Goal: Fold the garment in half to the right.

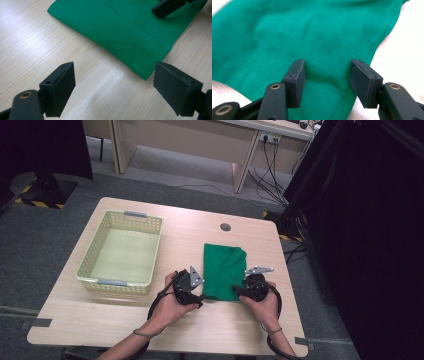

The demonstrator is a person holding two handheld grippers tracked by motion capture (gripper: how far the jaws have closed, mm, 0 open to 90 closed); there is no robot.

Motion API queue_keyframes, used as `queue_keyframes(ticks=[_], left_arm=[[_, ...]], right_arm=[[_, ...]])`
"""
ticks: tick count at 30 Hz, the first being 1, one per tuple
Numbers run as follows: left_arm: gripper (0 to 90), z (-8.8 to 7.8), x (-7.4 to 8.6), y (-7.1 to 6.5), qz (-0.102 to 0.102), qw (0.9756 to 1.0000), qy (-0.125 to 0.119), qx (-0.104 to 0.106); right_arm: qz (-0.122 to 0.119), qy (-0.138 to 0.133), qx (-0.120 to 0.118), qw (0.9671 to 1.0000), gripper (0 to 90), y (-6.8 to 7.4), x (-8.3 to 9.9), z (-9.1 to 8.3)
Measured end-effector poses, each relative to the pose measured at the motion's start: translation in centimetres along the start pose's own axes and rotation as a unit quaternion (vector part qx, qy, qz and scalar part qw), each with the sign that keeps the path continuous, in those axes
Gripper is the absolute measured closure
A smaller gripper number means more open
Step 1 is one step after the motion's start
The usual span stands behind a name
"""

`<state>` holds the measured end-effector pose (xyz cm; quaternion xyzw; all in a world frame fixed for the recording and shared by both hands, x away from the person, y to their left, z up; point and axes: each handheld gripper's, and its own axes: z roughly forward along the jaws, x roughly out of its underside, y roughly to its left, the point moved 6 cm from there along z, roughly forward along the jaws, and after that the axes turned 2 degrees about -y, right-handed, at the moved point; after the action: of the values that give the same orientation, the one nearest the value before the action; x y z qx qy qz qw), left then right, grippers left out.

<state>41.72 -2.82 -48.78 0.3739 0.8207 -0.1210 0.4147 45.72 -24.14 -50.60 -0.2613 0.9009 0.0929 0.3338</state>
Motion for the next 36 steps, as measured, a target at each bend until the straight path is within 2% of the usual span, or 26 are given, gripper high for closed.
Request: queue_keyframes(ticks=[6, 9, 11, 14, 16, 20, 25, 29, 32, 36], left_arm=[[17.4, -0.2, 0.0, 0.1, 0.000, 1.0000, -0.002, -0.002], [17.5, -0.4, 0.1, 0.4, -0.003, 1.0000, -0.003, -0.007], [17.5, -0.3, 0.1, 0.5, -0.005, 1.0000, -0.002, -0.008], [17.5, -0.3, 0.3, 0.5, -0.004, 1.0000, 0.001, -0.007], [17.5, -0.4, 0.4, 0.4, -0.005, 1.0000, 0.001, -0.007], [17.6, -0.6, 0.5, 0.4, -0.004, 1.0000, -0.002, -0.007], [17.6, -0.8, 0.7, 0.6, -0.007, 0.9999, -0.002, -0.008], [17.6, -0.8, 0.6, 0.7, -0.007, 0.9999, -0.004, -0.010], [17.6, -0.8, 0.6, 0.7, -0.009, 0.9999, -0.004, -0.010], [17.6, -0.7, 0.8, 0.7, -0.008, 0.9999, -0.001, -0.011]], right_arm=[[0.005, -0.003, 0.004, 1.0000, 46.2, 0.0, 0.2, 0.0], [0.005, -0.026, 0.006, 0.9996, 46.2, 0.3, -0.6, -0.7], [-0.002, -0.046, -0.006, 0.9989, 44.6, 1.2, -1.8, -1.2], [-0.024, -0.053, -0.032, 0.9978, 43.6, 3.0, -3.0, -1.1], [-0.030, -0.045, -0.054, 0.9971, 43.2, 4.4, -3.5, -0.3], [-0.052, -0.017, -0.057, 0.9969, 44.4, 5.8, -3.4, 1.5], [-0.057, -0.009, -0.047, 0.9972, 45.9, 5.6, -2.8, 2.3], [-0.048, -0.010, -0.052, 0.9975, 45.1, 5.6, -2.6, 2.2], [-0.027, -0.035, -0.059, 0.9973, 43.8, 5.3, -2.8, 1.3], [-0.004, -0.060, -0.039, 0.9974, 41.5, 3.7, -2.8, -0.1]])
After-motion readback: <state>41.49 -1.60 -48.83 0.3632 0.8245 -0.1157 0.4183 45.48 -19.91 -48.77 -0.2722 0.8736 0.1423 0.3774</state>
